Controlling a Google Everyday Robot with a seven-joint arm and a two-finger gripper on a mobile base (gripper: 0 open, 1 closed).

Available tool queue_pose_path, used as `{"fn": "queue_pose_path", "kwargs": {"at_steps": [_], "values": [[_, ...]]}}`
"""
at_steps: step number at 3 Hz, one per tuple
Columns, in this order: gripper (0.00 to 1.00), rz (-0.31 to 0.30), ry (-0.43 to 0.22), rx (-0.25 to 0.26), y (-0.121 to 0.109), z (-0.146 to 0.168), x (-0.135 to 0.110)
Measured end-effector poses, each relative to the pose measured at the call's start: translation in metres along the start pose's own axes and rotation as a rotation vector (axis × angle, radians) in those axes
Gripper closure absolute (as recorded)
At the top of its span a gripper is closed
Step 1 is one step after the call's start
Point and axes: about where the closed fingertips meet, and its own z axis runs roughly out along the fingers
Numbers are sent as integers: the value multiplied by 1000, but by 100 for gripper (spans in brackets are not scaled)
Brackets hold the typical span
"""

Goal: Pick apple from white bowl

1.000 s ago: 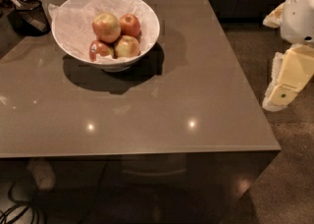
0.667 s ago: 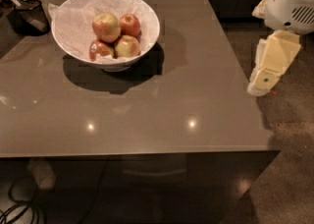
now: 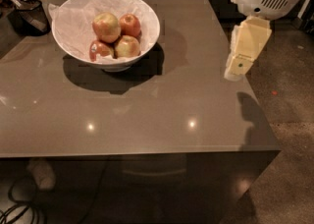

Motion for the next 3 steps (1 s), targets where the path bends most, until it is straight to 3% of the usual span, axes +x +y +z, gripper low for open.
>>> {"fn": "queue_pose_path", "kwargs": {"at_steps": [2,3], "values": [[0,-92,-54,-68,-30,42,-85],[0,-92,-54,-68,-30,42,-85]]}}
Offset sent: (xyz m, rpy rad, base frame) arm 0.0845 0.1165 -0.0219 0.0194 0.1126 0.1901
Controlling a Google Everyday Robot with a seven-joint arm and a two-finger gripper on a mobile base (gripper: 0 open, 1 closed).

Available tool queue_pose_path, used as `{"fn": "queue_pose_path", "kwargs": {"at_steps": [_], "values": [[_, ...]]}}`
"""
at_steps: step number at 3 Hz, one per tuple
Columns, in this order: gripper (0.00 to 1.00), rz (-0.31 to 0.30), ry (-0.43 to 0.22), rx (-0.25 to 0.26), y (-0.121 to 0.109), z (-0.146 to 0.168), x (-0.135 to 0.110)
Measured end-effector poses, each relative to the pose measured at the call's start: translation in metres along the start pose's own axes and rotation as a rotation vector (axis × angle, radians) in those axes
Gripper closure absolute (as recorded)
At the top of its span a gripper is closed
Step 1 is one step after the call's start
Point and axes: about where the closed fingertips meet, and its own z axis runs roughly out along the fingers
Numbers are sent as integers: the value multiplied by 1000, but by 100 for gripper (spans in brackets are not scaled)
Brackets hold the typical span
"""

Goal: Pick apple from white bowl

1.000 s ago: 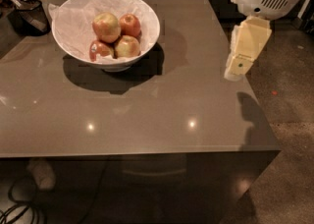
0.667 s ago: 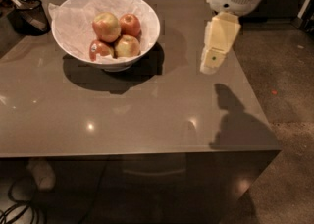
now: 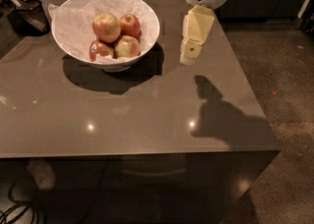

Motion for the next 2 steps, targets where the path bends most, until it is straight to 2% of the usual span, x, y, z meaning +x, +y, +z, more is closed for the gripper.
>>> {"fn": "queue_pose_path", "kwargs": {"at_steps": [2], "values": [[0,-44,-60,16,-52,13,-65]]}}
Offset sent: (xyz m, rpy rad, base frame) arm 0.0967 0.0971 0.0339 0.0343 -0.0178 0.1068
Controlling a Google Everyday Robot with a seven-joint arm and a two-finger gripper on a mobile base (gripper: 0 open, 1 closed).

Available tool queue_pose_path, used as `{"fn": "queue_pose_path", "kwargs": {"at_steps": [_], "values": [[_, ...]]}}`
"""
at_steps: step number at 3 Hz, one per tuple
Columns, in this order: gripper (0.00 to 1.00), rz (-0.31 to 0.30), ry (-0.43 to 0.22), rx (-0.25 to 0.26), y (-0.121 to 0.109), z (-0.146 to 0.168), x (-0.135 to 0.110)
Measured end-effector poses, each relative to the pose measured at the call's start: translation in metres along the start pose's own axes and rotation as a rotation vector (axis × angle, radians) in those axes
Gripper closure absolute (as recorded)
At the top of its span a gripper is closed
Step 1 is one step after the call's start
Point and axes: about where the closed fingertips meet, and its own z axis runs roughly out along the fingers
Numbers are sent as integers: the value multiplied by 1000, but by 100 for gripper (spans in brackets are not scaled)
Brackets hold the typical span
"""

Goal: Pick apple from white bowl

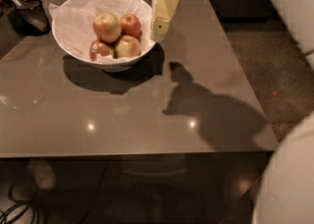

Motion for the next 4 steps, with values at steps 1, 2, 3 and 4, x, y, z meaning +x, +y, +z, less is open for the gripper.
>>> {"fn": "queue_pose_path", "kwargs": {"at_steps": [1,2,3,4], "values": [[0,-5,-29,27,-9,-5,-12],[0,-16,-50,34,-12,-3,-16],[0,-48,-86,-1,-19,13,-39],[3,-77,-113,-42,-29,29,-61]]}}
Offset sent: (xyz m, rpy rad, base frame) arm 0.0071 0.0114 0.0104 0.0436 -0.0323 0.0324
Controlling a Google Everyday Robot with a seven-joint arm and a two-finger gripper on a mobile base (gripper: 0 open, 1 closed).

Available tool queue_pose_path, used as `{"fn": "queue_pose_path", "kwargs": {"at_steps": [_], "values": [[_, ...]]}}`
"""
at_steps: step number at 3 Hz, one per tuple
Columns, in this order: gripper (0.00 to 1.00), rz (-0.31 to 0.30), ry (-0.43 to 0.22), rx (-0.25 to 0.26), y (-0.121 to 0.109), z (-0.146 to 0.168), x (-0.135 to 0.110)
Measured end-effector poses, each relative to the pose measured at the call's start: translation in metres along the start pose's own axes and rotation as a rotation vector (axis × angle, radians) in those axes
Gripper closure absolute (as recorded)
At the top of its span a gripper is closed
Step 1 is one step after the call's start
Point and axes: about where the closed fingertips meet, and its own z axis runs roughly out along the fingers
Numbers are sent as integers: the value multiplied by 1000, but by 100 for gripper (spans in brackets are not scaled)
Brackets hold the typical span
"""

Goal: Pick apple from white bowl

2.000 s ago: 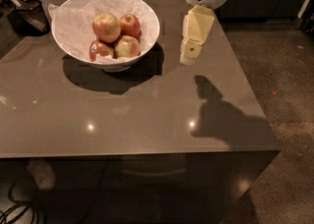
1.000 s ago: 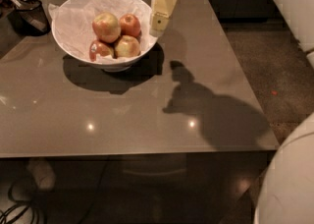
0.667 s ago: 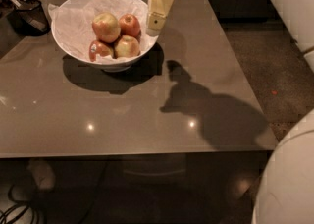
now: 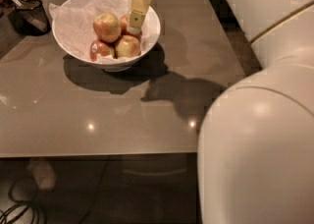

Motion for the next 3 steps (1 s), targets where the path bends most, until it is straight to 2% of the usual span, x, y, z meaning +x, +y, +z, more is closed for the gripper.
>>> {"fn": "queue_pose_path", "kwargs": {"at_steps": [1,2,3], "values": [[13,-30,-23,-26,-11,14,-18],[16,-45,-43,-37,-20,25,-29],[12,-60,-62,-42,-28,34,-39]]}}
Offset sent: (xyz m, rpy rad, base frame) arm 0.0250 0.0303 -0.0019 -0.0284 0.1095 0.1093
